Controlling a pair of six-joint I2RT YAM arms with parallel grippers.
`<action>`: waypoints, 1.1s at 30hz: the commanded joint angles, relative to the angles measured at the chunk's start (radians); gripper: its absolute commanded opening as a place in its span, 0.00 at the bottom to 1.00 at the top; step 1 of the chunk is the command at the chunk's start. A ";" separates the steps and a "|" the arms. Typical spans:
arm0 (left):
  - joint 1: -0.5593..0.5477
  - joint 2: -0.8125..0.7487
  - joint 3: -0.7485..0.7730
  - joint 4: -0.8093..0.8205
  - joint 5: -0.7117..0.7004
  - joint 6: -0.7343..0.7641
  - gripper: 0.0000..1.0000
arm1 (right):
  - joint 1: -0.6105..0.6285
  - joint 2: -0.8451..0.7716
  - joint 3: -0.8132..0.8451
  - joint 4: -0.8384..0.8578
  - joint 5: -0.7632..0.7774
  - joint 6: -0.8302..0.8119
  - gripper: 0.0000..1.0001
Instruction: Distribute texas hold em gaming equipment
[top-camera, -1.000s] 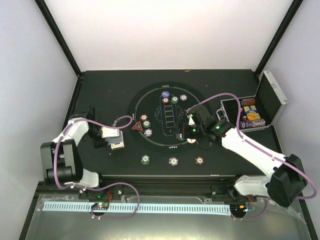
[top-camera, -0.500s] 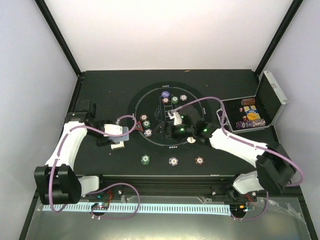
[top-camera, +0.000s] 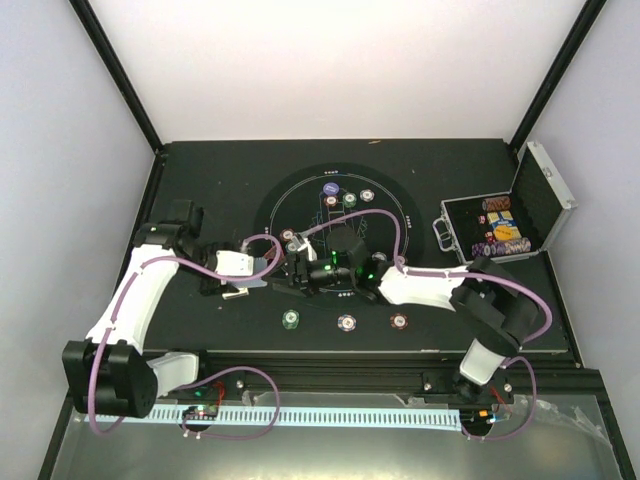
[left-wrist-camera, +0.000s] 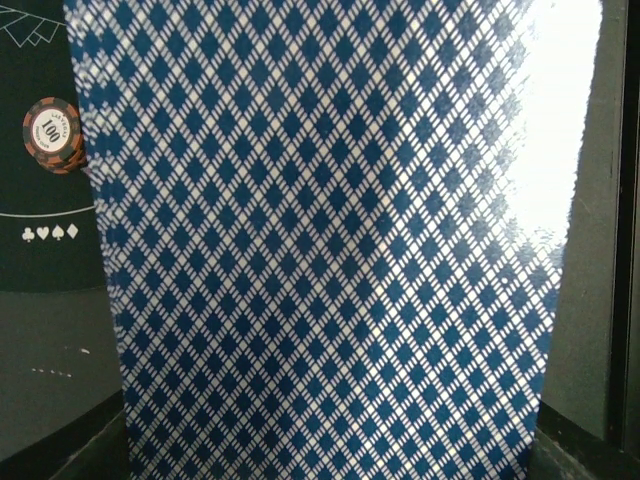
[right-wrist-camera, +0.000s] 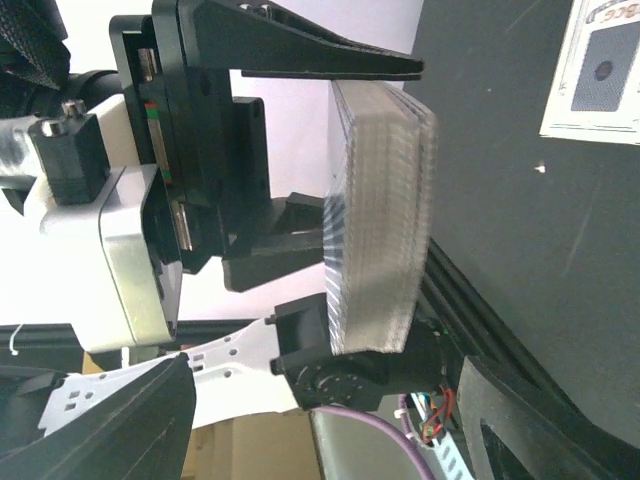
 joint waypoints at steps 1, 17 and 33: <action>-0.017 -0.017 0.036 -0.029 0.042 -0.007 0.01 | 0.020 0.042 0.045 0.102 -0.023 0.056 0.74; -0.042 -0.059 0.034 -0.036 0.048 -0.009 0.01 | 0.046 0.142 0.122 0.169 -0.017 0.124 0.38; -0.139 -0.137 -0.010 0.037 0.066 -0.090 0.99 | 0.054 0.187 0.099 0.271 -0.012 0.189 0.01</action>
